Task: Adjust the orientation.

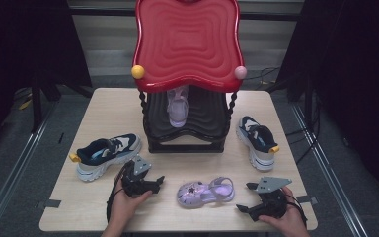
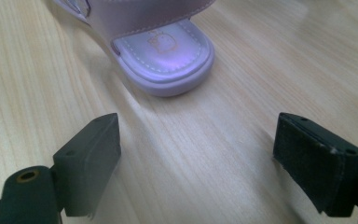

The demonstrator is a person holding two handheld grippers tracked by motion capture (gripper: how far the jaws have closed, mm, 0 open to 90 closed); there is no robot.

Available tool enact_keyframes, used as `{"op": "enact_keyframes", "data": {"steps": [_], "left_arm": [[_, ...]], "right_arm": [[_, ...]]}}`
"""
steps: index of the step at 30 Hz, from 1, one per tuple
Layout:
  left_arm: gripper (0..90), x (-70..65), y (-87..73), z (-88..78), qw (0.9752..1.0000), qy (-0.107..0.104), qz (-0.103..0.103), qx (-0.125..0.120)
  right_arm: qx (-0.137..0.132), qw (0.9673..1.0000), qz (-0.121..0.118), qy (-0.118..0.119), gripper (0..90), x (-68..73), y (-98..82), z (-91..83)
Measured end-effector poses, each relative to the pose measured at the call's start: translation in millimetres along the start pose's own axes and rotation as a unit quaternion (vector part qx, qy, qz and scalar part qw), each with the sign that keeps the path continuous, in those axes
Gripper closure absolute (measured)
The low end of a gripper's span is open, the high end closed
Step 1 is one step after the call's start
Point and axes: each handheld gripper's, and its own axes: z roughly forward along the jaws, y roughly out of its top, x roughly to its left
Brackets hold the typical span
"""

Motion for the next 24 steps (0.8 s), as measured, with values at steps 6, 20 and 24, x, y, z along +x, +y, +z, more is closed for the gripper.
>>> {"op": "enact_keyframes", "data": {"steps": [6, 20, 24], "left_arm": [[15.9, 2.5, -0.7, 1.6, 0.9998, -0.002, -0.01, 0.016], [14.5, 5.9, -0.7, 2.9, 0.9993, -0.012, -0.029, 0.021], [14.5, 5.7, -0.8, 3.0, 0.9992, -0.012, -0.031, 0.02]], "right_arm": [[0.008, 0.9996, -0.019, 0.018, 14.5, 4.7, 10.0, 5.7], [-0.014, 0.9981, -0.016, 0.058, 16.9, 3.0, 34.5, 23.2], [-0.008, 0.9981, -0.017, 0.059, 17.1, 2.9, 37.3, 32.2]]}}
